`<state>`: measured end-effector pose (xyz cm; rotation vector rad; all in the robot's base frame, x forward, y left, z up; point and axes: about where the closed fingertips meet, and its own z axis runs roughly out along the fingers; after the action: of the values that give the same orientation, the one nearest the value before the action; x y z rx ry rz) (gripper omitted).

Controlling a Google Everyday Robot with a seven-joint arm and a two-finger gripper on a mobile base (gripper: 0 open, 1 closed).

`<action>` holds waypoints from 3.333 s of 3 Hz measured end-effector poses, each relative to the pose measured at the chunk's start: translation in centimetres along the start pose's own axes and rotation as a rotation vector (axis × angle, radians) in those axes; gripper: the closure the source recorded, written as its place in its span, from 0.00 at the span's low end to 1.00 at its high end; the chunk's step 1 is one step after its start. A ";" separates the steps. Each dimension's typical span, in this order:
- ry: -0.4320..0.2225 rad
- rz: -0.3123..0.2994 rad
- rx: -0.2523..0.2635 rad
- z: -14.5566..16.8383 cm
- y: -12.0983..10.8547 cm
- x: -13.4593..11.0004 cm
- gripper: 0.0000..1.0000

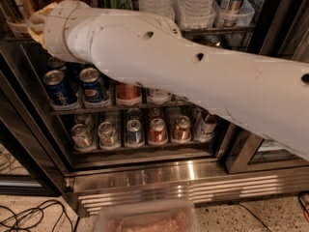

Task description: Pick orange can from top shelf of fridge

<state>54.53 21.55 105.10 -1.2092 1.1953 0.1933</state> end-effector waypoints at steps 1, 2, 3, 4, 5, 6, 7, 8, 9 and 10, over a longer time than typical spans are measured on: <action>-0.014 0.020 0.022 -0.2 -1.1 -1.1 1.00; -0.017 0.038 0.034 -0.4 -2.0 -1.8 0.82; -0.015 0.056 0.036 -0.3 -2.5 -2.2 0.58; -0.017 0.068 0.035 0.0 -2.7 -2.5 0.36; -0.029 0.079 0.031 0.7 -2.7 -3.1 0.21; -0.047 0.089 0.024 1.4 -2.4 -4.1 0.24; -0.045 0.092 0.019 1.6 -2.2 -4.4 0.28; -0.039 0.087 0.016 2.1 -2.5 -4.3 0.29; -0.032 0.073 0.013 3.0 -3.0 -4.3 0.30; -0.010 0.049 0.014 3.6 -3.7 -4.1 0.31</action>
Offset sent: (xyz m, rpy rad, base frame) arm 0.0148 0.0172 0.0414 0.0668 0.0308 -0.0508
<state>57.44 24.66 110.10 -1.1667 1.2161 0.2272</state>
